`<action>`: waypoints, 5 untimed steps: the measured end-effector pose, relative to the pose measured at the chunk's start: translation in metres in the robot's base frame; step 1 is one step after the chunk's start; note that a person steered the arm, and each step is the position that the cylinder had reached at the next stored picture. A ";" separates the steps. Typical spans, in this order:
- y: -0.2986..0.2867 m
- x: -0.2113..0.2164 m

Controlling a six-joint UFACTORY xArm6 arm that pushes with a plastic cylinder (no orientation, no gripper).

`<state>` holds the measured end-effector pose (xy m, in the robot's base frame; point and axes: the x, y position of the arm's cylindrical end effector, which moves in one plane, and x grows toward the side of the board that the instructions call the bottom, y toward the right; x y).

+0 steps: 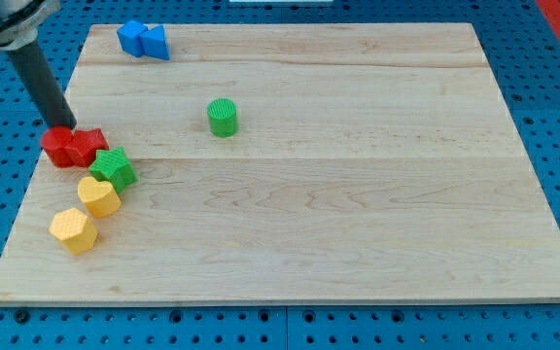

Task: Push red circle near yellow hexagon

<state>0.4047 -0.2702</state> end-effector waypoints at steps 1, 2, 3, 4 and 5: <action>0.000 0.025; 0.000 0.044; 0.000 0.062; 0.001 0.078; 0.001 0.085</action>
